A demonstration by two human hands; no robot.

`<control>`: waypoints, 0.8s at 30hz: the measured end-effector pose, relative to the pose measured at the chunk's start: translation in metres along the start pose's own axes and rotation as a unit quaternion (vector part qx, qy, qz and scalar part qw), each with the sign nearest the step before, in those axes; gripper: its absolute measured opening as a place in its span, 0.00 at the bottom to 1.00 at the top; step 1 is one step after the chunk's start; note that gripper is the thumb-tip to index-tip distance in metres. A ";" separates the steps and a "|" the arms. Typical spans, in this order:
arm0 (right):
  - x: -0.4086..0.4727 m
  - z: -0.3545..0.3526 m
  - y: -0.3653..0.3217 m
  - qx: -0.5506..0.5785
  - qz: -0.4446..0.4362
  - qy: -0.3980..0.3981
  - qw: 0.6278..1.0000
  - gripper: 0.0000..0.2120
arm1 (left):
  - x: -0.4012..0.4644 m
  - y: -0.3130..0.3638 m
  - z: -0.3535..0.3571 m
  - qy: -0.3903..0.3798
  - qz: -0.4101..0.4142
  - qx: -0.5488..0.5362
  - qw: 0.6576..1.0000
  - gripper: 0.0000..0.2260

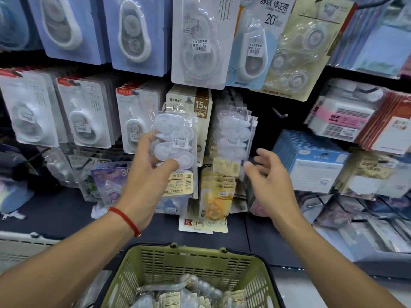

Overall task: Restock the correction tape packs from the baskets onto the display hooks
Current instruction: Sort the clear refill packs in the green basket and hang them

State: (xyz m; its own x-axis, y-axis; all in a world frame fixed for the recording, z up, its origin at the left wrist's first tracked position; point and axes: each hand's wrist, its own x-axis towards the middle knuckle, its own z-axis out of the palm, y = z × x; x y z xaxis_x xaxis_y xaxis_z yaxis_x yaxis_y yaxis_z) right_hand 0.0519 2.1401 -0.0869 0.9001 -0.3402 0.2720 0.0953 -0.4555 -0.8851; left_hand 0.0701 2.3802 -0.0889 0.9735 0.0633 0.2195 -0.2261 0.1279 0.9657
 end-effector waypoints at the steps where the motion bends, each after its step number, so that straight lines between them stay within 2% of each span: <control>1: -0.001 0.000 0.002 -0.027 -0.014 -0.009 0.999 0.17 | -0.001 -0.001 0.001 -0.014 0.000 0.005 1.000 0.27; 4: -0.007 0.005 0.000 0.012 -0.053 -0.103 0.993 0.08 | -0.006 -0.003 0.005 -0.078 0.008 0.011 0.997 0.29; 7: -0.014 0.014 -0.005 0.072 -0.066 -0.159 0.982 0.08 | -0.011 -0.006 0.010 -0.131 0.023 0.014 0.991 0.30; 10: -0.016 0.015 -0.011 0.142 -0.055 -0.136 0.979 0.04 | -0.014 -0.007 0.013 -0.149 0.016 0.001 0.989 0.31; 14: -0.016 0.009 -0.018 0.218 0.006 -0.066 0.974 0.05 | -0.013 -0.011 0.015 -0.165 0.007 0.035 0.986 0.29; 18: -0.013 0.003 -0.023 0.227 0.018 -0.029 0.973 0.09 | -0.016 -0.009 0.019 -0.186 -0.007 0.006 0.982 0.29; 24: -0.011 -0.003 -0.029 0.247 0.012 -0.032 0.969 0.09 | -0.017 0.000 0.023 -0.176 0.009 -0.020 0.984 0.29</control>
State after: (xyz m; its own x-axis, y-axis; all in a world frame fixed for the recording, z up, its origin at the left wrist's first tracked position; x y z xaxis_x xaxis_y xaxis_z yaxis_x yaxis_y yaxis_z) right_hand 0.0375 2.1544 -0.0632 0.9272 -0.2874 0.2402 0.2523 0.0055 -0.9676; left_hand 0.0548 2.3567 -0.0894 0.9190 -0.2796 0.2780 -0.2381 0.1684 0.9565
